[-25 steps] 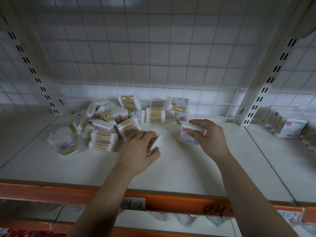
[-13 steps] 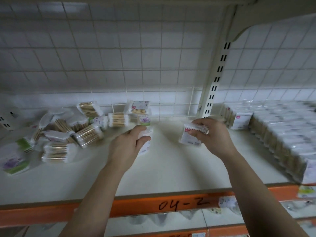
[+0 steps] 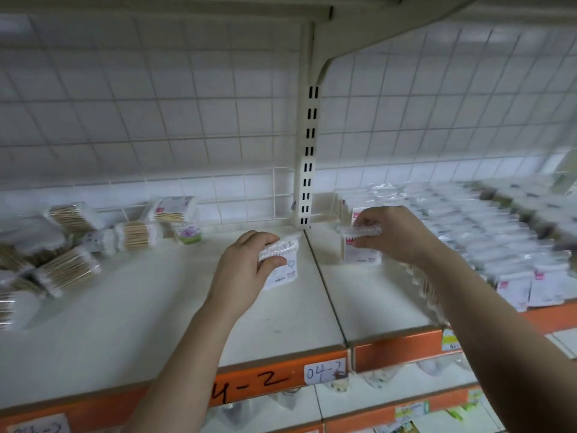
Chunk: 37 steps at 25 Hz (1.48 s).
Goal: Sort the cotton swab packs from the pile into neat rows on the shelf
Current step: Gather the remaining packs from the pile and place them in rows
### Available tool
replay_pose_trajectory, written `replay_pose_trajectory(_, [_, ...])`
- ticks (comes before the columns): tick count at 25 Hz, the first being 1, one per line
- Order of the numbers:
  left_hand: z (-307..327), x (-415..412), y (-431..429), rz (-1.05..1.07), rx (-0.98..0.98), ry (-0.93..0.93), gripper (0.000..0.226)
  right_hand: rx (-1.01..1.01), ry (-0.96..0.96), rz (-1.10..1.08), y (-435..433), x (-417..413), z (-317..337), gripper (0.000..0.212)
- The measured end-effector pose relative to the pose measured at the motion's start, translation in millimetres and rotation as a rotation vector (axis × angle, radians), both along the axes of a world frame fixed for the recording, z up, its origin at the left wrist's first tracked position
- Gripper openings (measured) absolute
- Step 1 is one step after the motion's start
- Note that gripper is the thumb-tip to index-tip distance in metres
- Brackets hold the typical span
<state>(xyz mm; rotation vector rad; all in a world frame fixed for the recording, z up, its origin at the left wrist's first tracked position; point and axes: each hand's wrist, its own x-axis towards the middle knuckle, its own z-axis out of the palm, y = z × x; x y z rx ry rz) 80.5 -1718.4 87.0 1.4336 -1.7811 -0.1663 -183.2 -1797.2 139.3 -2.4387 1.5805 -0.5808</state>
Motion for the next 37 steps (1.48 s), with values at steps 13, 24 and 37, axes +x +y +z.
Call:
replay_pose_trajectory(13, [-6.8, -89.1, -9.6, 0.072, -0.020, 0.016, 0.020, -0.065, 0.273, 0.131, -65.4, -42.0, 8.1, 0.030])
replay_pose_trajectory(24, [-10.5, -118.0, -14.5, 0.076, 0.012, 0.032, 0.021, -0.074, 0.378, 0.236, -88.0, -45.5, -2.2, 0.030])
replay_pose_trajectory(37, [-8.7, -126.6, -30.5, 0.071, 0.028, 0.083, 0.019, -0.077, 0.238, 0.320, -110.8, -41.2, -9.5, 0.013])
